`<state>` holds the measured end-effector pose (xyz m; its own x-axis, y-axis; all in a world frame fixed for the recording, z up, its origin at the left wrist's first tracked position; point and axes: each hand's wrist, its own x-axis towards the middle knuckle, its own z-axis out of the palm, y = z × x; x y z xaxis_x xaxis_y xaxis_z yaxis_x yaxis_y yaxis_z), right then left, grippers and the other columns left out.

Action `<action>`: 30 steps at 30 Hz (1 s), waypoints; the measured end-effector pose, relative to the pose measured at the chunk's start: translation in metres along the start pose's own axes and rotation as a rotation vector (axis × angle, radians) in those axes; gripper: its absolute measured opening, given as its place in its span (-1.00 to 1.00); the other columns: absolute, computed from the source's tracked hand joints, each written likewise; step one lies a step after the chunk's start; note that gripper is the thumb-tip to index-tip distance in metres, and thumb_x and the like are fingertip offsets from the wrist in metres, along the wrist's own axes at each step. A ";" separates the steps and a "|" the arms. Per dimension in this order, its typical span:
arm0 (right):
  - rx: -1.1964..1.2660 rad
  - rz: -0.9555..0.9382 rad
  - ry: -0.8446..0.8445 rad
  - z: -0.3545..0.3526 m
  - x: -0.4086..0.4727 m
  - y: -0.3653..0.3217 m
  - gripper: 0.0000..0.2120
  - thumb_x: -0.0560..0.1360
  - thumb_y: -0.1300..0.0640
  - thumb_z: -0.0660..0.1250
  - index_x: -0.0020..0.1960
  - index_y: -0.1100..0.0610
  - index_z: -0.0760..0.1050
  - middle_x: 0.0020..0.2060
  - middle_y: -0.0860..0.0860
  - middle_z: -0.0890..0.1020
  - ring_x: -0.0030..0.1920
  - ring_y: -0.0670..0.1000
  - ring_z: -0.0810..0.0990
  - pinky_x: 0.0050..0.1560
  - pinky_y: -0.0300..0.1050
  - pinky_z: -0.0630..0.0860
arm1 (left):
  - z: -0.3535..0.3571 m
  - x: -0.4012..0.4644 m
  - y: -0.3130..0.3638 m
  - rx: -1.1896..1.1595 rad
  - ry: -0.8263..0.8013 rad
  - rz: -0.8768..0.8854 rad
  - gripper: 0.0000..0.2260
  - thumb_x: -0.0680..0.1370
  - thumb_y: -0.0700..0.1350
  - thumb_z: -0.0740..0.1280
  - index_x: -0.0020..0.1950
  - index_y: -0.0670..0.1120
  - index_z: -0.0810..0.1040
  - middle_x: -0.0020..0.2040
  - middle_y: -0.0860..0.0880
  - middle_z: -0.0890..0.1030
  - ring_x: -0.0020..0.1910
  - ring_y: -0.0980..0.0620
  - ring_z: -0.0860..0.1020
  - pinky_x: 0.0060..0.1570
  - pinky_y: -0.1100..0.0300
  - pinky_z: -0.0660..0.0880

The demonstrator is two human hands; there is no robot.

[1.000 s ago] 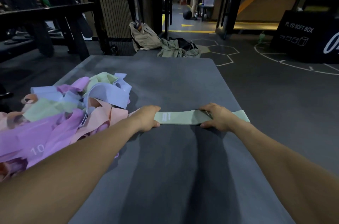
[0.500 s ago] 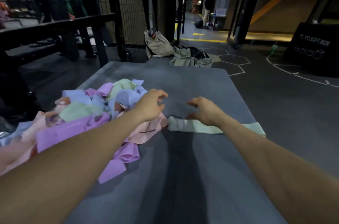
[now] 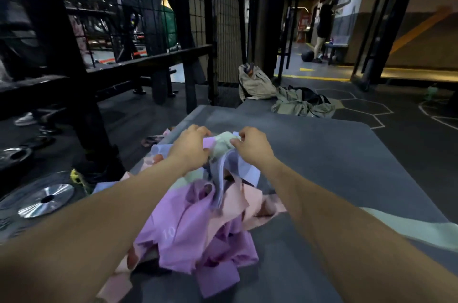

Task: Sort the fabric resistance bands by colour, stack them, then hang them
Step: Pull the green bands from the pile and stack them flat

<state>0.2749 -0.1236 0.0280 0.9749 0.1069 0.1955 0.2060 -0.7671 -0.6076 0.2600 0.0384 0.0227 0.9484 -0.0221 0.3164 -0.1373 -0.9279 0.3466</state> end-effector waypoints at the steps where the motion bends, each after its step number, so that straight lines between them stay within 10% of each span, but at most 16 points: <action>1: -0.019 0.028 0.004 0.007 0.005 -0.002 -0.76 0.54 0.05 0.29 -0.12 0.24 0.41 -0.09 0.20 0.50 -0.03 0.16 0.47 -0.07 -0.03 0.38 | 0.002 0.001 -0.004 -0.001 -0.005 0.001 -0.63 0.50 -0.14 0.34 0.29 -0.11 0.44 0.27 -0.10 0.43 0.24 -0.13 0.42 0.18 0.05 0.40; 5: -0.046 0.168 -0.031 0.041 0.012 -0.004 -0.81 0.44 0.15 0.34 0.02 0.19 0.55 -0.06 0.12 0.61 -0.03 0.16 0.57 -0.12 -0.15 0.40 | 0.004 -0.002 -0.022 -0.041 -0.070 -0.007 -0.64 0.51 -0.13 0.32 0.30 -0.13 0.43 0.27 -0.12 0.44 0.26 -0.12 0.41 0.23 0.01 0.38; 8: -0.167 0.178 0.043 0.049 0.004 -0.008 -0.85 0.32 0.22 0.25 -0.42 0.13 0.38 -0.30 0.08 0.45 -0.27 0.09 0.41 -0.17 -0.15 0.41 | -0.003 -0.012 -0.032 -0.055 -0.084 -0.015 -0.64 0.51 -0.14 0.32 0.30 -0.12 0.43 0.26 -0.10 0.45 0.26 -0.10 0.42 0.24 0.07 0.36; 12: -0.117 -0.023 0.101 0.026 -0.011 -0.035 -0.65 0.38 0.29 0.26 -0.49 0.12 0.20 -0.45 -0.02 0.32 -0.25 0.10 0.34 -0.40 -0.14 0.15 | -0.026 -0.024 -0.037 -0.135 -0.069 -0.046 -0.65 0.49 -0.17 0.36 0.27 -0.13 0.45 0.23 -0.07 0.48 0.19 -0.08 0.48 0.18 0.09 0.41; 17: 0.024 -0.240 0.131 -0.004 -0.025 -0.075 -0.91 0.37 0.22 0.35 -0.29 0.20 0.56 -0.32 0.12 0.61 -0.18 0.17 0.57 -0.19 0.05 0.51 | -0.072 -0.036 -0.025 -0.224 0.041 -0.010 -0.72 0.48 -0.20 0.37 0.18 -0.17 0.52 0.10 -0.12 0.56 0.10 -0.11 0.53 0.12 0.12 0.44; 25: 0.323 -0.300 0.082 -0.044 -0.065 -0.145 -0.95 0.43 0.20 0.43 -0.19 0.17 0.62 -0.41 -0.11 0.56 -0.35 -0.17 0.47 -0.27 -0.27 0.40 | -0.136 -0.068 -0.024 -0.404 0.181 -0.042 -0.79 0.48 -0.19 0.38 0.11 -0.09 0.56 0.02 -0.09 0.58 -0.03 -0.10 0.57 0.03 0.09 0.48; 30: 0.266 -0.160 -0.075 -0.025 -0.104 -0.134 -0.67 0.49 0.19 0.34 -0.41 0.31 0.46 -0.51 0.01 0.39 -0.40 -0.07 0.30 -0.32 -0.19 0.26 | -0.142 -0.114 -0.040 -0.221 0.062 -0.113 -0.87 0.46 -0.18 0.35 -0.11 0.05 0.60 -0.05 0.00 0.65 -0.04 -0.05 0.61 0.01 0.05 0.54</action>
<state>0.1439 -0.0475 0.1083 0.9297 0.2669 0.2538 0.3628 -0.5453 -0.7557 0.1169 0.1306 0.0987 0.9429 0.1064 0.3157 -0.0967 -0.8194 0.5650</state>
